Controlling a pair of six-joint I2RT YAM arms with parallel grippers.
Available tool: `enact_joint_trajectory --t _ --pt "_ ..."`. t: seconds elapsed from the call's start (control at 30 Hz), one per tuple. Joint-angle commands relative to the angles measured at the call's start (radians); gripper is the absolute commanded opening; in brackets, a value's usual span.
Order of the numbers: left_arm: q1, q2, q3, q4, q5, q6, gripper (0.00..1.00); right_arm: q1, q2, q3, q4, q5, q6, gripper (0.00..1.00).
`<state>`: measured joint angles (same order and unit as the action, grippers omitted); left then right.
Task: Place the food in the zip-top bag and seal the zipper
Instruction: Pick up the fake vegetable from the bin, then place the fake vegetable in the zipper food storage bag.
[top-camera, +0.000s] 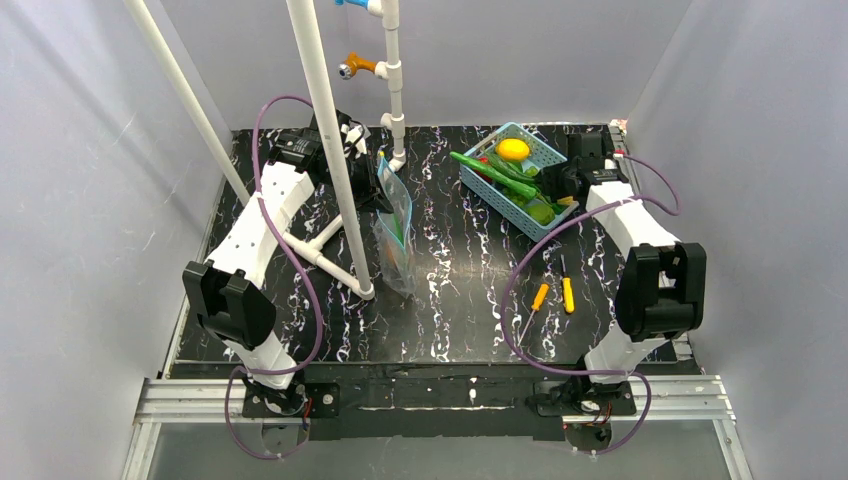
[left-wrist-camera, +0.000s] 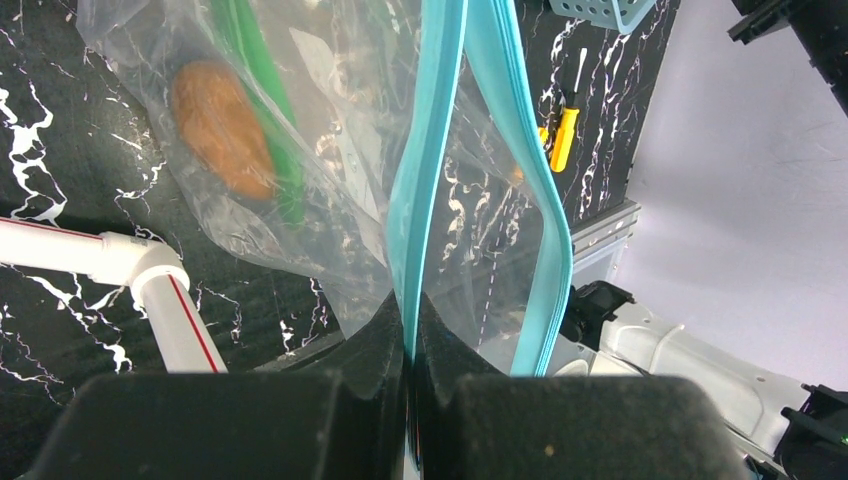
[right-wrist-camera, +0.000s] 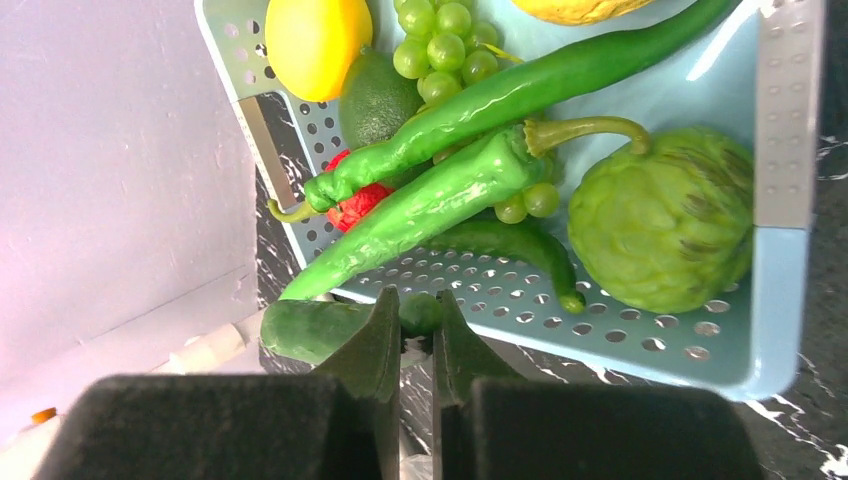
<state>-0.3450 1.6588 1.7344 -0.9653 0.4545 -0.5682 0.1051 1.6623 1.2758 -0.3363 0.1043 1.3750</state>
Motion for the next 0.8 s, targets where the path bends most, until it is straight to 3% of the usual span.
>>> enact_joint_trajectory --t 0.0,0.23,0.37,0.6,0.77 --pt "0.004 -0.034 0.017 0.0 0.022 0.01 0.0 -0.009 -0.084 0.021 -0.029 0.069 -0.14 0.01" --pt "0.004 -0.013 0.005 0.025 0.044 0.002 0.0 0.053 -0.203 0.078 0.054 -0.094 -0.524 0.01" --pt "0.003 0.003 0.005 0.037 0.058 -0.008 0.0 0.186 -0.28 0.107 0.064 -0.115 -0.677 0.01" --pt "0.001 0.014 -0.012 0.037 0.06 -0.005 0.0 0.452 -0.375 0.191 0.064 0.167 -0.924 0.01" --pt "-0.002 0.015 -0.031 0.051 0.061 -0.015 0.0 0.621 -0.34 0.277 0.074 0.351 -1.074 0.01"
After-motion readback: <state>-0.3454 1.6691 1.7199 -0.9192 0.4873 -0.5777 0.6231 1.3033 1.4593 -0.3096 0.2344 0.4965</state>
